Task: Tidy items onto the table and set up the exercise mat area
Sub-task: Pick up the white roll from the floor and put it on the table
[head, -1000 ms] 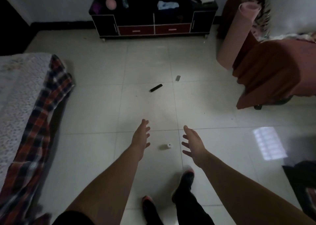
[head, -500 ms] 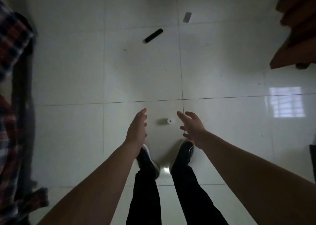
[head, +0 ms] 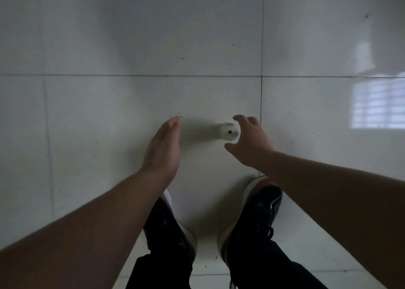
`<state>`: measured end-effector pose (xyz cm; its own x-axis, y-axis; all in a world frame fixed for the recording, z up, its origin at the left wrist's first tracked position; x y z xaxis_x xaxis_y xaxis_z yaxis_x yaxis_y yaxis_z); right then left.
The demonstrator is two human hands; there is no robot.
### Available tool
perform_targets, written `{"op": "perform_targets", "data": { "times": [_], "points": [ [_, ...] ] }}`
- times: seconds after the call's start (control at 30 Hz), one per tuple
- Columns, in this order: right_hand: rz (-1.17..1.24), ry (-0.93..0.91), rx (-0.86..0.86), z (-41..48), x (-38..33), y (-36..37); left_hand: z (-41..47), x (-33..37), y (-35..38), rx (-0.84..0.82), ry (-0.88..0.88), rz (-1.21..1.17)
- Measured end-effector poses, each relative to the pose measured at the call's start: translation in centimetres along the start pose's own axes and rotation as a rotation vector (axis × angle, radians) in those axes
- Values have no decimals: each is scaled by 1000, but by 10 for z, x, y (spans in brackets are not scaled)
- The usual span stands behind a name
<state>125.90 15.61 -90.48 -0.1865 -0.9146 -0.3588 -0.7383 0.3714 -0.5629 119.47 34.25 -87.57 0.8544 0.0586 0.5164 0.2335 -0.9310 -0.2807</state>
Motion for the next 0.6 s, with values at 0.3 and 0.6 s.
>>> {"op": "perform_targets", "data": {
  "times": [0.3,0.6],
  "points": [
    [48,5,129,55,6,31,48,-34,20,6,-35,-55],
    [289,-54,294,-13,-89,-138,-28,118,-35,32,132,-73]
  ]
}}
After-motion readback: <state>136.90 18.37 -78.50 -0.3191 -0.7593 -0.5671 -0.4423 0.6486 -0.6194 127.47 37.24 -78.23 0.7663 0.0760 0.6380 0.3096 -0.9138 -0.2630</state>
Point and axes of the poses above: each hand's wrist, its own z-axis towards the middle knuckle, its own y-axis out of the palm, x = y × z, the point moved 5 cm from there along z, towards the middle knuckle, and after that the axes turned 2 degrees about -y, right-handed, at the moved point
